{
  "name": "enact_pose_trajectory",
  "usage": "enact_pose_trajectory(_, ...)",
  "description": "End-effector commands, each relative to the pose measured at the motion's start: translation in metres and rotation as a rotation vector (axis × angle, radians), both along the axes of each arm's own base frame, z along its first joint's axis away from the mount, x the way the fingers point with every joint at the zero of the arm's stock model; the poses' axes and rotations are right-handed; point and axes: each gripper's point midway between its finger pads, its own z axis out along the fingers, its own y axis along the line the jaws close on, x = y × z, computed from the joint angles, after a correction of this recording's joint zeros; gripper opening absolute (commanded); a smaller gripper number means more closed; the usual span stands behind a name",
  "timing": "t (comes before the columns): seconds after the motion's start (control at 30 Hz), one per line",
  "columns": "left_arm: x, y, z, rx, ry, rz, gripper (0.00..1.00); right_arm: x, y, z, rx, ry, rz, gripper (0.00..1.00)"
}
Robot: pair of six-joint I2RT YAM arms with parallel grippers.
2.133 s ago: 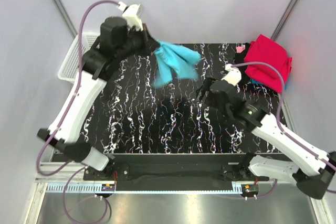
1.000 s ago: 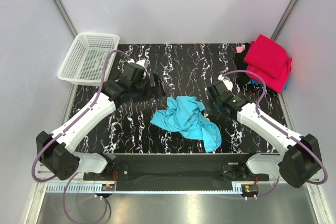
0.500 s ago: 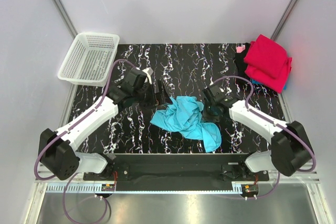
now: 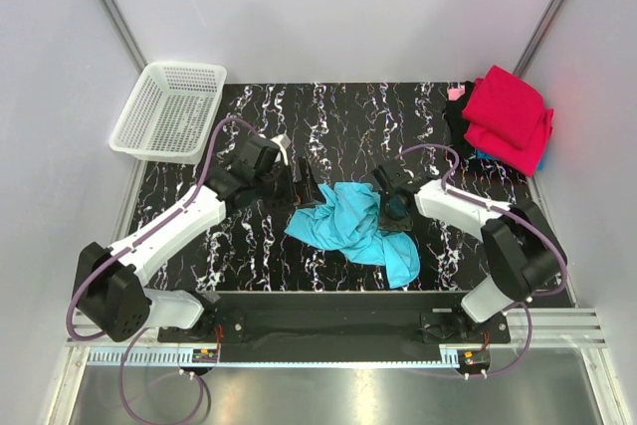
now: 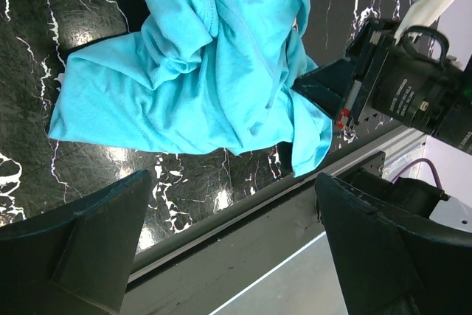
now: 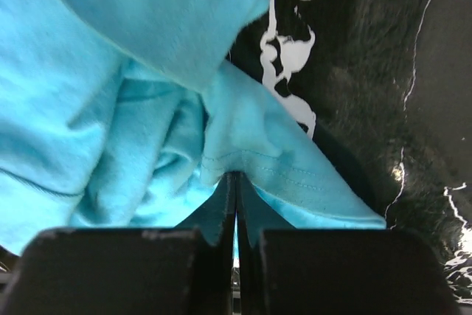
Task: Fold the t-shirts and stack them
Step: Flatten the tshirt out
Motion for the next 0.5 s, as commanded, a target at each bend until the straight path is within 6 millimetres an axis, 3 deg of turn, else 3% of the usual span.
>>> enact_pose_trajectory(0.0,0.002,-0.004,0.010,-0.031,-0.040,-0.009,0.99,0.030,-0.001,0.020,-0.037,-0.112,-0.012,0.00)
enact_pose_trajectory(0.23,-0.002,-0.004,0.000,-0.019,-0.023,-0.013,0.99,0.056,-0.027,0.080,-0.117,-0.298,-0.086,0.00)
enact_pose_trajectory(0.37,-0.002,-0.008,-0.005,-0.015,-0.015,-0.017,0.99,0.078,-0.060,0.116,-0.228,-0.412,-0.178,0.00)
enact_pose_trajectory(0.47,-0.001,-0.011,-0.006,-0.016,-0.012,-0.019,0.99,0.090,-0.082,0.126,-0.296,-0.433,-0.227,0.00)
